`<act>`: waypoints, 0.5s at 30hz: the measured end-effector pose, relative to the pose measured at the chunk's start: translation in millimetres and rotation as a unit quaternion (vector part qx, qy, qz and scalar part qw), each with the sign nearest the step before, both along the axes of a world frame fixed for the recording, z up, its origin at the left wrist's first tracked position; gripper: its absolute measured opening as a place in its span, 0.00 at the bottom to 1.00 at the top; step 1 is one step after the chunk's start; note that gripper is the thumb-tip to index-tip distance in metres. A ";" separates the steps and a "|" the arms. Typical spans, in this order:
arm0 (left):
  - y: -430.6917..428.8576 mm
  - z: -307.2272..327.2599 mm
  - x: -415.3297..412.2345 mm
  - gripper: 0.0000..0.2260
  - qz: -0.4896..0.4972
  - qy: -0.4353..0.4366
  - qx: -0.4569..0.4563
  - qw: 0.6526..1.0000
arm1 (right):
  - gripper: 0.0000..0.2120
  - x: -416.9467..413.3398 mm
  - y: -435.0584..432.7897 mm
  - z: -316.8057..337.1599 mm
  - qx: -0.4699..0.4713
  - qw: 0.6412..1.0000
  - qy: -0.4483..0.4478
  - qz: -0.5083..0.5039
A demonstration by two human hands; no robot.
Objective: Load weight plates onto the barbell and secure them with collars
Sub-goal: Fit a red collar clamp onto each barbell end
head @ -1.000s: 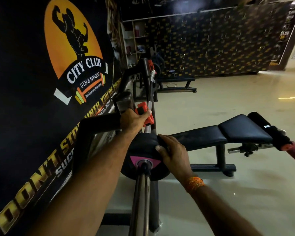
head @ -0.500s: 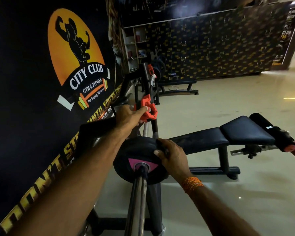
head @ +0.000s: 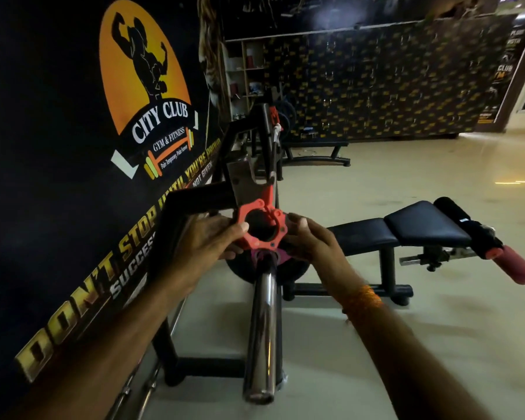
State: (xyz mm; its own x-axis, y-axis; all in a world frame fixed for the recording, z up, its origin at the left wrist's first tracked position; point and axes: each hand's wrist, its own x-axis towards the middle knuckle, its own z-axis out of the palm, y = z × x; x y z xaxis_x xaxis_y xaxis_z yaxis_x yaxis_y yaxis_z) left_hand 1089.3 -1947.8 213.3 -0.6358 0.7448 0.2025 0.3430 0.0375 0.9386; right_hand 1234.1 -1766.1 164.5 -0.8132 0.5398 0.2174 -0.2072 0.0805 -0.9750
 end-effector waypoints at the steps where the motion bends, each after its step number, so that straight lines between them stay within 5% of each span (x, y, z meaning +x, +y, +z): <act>1: -15.4 -5.8 7.4 0.16 -0.016 -0.006 -0.001 1.000 | 0.18 9.7 -18.1 2.4 -0.002 0.999 0.000 0.037; 15: -172.3 -90.1 124.5 0.21 -0.051 -0.066 0.025 0.996 | 0.15 131.6 -188.1 -42.3 0.020 0.997 -0.074 0.026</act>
